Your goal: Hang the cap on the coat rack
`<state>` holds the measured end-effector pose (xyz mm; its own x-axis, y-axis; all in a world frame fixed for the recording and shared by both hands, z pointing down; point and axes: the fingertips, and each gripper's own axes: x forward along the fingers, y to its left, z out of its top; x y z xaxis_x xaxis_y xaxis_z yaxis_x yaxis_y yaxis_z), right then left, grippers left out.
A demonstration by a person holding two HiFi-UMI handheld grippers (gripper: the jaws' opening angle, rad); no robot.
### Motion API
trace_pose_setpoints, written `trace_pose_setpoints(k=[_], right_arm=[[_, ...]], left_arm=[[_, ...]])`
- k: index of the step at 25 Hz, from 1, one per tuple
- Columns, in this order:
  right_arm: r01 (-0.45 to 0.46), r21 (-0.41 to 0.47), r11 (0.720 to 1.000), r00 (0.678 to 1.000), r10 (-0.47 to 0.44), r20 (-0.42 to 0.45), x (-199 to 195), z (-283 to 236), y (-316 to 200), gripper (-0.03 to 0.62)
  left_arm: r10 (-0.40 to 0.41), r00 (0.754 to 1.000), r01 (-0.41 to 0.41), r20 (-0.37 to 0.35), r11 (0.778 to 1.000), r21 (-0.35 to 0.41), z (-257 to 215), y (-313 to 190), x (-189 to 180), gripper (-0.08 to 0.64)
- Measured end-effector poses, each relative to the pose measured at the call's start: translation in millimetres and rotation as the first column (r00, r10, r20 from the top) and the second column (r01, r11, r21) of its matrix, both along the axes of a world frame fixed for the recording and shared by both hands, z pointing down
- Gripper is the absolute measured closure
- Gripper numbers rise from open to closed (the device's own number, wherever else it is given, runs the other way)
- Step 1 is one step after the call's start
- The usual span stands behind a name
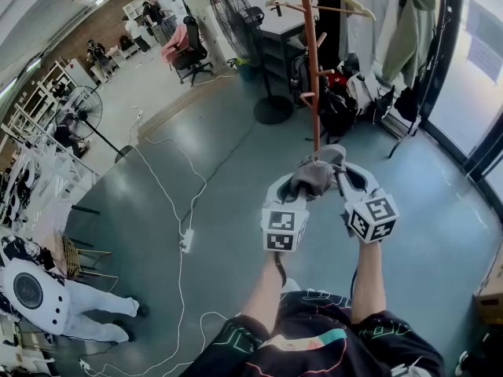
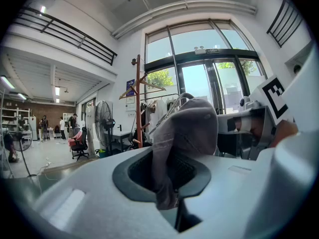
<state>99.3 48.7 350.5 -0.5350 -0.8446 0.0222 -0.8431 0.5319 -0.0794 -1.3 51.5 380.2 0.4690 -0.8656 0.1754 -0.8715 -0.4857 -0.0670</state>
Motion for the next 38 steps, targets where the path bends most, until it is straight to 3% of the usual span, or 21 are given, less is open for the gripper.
trace_pose_setpoints(k=[16, 19, 22, 28, 38], right_arm=[[0.036, 0.052, 0.998, 0.998, -0.039, 0.045, -7, -22, -3, 0.580], [0.052, 0.061, 0.997, 0.994, -0.057, 0.090, -11, -22, 3, 0.546], [0.083, 0.037, 0.996, 0.991, -0.086, 0.102, -16, -11, -2, 0.472], [0.104, -0.039, 0.994, 0.991, -0.100, 0.088, -20, 14, -25, 0.465], [0.065, -0.136, 0.988, 0.989, -0.046, 0.144, -22, 59, -78, 0.445]], left_arm=[[0.002, 0.999, -0.001, -0.048, 1.000, 0.025, -17, -1, -6, 0.502], [-0.013, 0.998, 0.015, -0.067, 1.000, 0.026, -18, 7, -13, 0.502], [-0.031, 0.996, 0.033, -0.080, 0.999, 0.015, -13, 7, -18, 0.502], [-0.028, 0.993, 0.028, -0.113, 1.000, -0.001, -9, -9, -21, 0.503], [0.164, 0.979, -0.165, -0.125, 0.986, 0.004, 7, -50, -16, 0.503]])
